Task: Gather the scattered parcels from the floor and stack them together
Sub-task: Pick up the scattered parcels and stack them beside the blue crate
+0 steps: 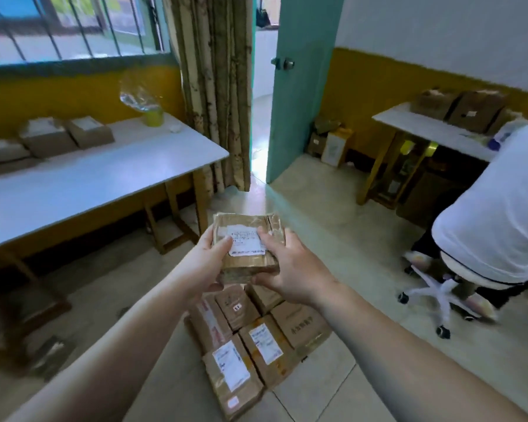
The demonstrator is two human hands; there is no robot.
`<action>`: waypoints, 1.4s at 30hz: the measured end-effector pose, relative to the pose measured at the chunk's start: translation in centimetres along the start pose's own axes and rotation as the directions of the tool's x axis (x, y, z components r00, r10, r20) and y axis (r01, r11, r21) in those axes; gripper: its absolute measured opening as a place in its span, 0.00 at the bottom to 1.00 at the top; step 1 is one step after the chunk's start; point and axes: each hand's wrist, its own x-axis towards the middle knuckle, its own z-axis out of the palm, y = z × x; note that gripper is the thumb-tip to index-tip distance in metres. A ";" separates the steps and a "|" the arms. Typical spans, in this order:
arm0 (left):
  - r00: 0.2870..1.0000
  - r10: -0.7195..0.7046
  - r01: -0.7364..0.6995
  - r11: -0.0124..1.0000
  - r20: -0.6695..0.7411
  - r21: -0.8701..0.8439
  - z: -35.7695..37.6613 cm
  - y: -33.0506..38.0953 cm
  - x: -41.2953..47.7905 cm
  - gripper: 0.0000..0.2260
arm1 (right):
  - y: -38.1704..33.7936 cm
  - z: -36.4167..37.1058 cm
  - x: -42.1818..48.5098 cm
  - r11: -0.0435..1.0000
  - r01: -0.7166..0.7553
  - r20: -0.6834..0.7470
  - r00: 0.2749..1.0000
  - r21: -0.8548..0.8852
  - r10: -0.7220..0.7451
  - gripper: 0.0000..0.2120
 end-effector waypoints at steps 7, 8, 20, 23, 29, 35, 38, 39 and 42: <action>0.988 -0.059 0.046 0.995 -0.141 -0.090 -0.3 -1.0 1.5 0.14 | 1.6 1.3 5.5 0.976 0.215 0.083 0.973 0.010 -0.215 0.38; 0.984 -0.049 0.037 0.997 -0.169 -0.071 -0.7 -1.3 2.0 0.13 | 1.6 2.0 6.3 0.974 0.226 0.098 0.969 0.004 -0.226 0.38; 0.921 -0.249 0.354 0.857 -0.299 0.375 -3.0 -11.7 11.7 0.27 | 7.9 14.4 15.9 0.985 0.106 0.434 0.900 -0.137 -0.037 0.37; 0.899 -0.313 0.423 0.799 -0.306 0.428 -1.9 -15.7 15.7 0.29 | 10.6 19.2 18.4 0.973 0.155 0.526 0.849 -0.170 -0.044 0.37; 0.804 -0.520 0.536 0.844 -0.289 -0.027 2.0 -26.1 24.5 0.23 | 16.8 29.8 22.3 0.971 0.190 0.600 0.798 -0.146 -0.066 0.36; 0.731 -0.579 0.569 0.809 -0.361 -0.145 4.9 -34.4 29.0 0.23 | 22.2 38.0 23.2 0.943 0.270 0.613 0.784 -0.195 -0.098 0.38; 0.719 -0.594 0.595 0.794 -0.361 -0.124 6.1 -36.8 29.6 0.23 | 24.2 40.6 22.3 0.933 0.276 0.623 0.778 -0.229 -0.077 0.39; 0.715 -0.601 0.605 0.788 -0.357 -0.114 6.4 -37.3 29.7 0.23 | 24.7 41.3 22.0 0.931 0.271 0.630 0.774 -0.244 -0.060 0.38; 0.718 -0.616 0.628 0.774 -0.325 -0.080 7.3 -38.3 30.2 0.24 | 25.6 42.9 21.1 0.927 0.250 0.648 0.762 -0.280 -0.010 0.38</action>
